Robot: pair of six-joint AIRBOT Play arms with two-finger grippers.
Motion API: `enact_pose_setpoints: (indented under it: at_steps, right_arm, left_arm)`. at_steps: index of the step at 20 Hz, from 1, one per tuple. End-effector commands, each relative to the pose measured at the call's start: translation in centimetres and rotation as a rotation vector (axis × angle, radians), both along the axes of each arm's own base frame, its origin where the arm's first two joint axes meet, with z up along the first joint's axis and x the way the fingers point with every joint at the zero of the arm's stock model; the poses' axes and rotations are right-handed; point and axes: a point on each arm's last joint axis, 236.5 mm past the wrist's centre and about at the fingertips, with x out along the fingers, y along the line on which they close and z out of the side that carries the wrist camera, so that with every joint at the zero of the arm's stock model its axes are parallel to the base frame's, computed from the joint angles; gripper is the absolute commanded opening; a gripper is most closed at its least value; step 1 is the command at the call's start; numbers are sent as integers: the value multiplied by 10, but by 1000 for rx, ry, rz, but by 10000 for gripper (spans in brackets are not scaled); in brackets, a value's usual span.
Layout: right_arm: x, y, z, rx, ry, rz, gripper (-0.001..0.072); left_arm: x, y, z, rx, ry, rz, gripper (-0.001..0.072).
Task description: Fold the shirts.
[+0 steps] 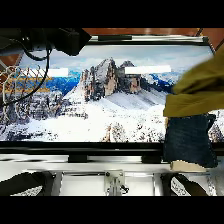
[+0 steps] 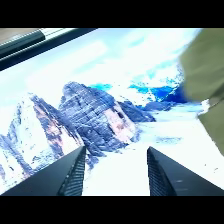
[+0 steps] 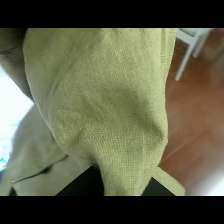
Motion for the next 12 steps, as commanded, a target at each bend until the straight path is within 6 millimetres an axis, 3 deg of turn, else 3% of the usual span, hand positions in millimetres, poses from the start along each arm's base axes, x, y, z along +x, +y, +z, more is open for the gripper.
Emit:
enact_pose_setpoints:
  at_steps: [1, 5, 9, 12]
  right_arm:
    - [-26, -42, 5, 19, -55, -124, 57]
    - [-55, -83, 5, 31, -92, -264, 57]
    - [-93, -120, 27, 6, -232, -425, 57]
    - [-115, -138, 25, 5, -244, -507, 57]
  left_arm:
    - [13, 18, -3, 69, -37, 56, 441]
    - [25, 52, -17, 151, -9, 141, 441]
    - [32, 72, -25, 171, 25, 183, 441]
    - [36, 81, -25, 171, 27, 205, 441]
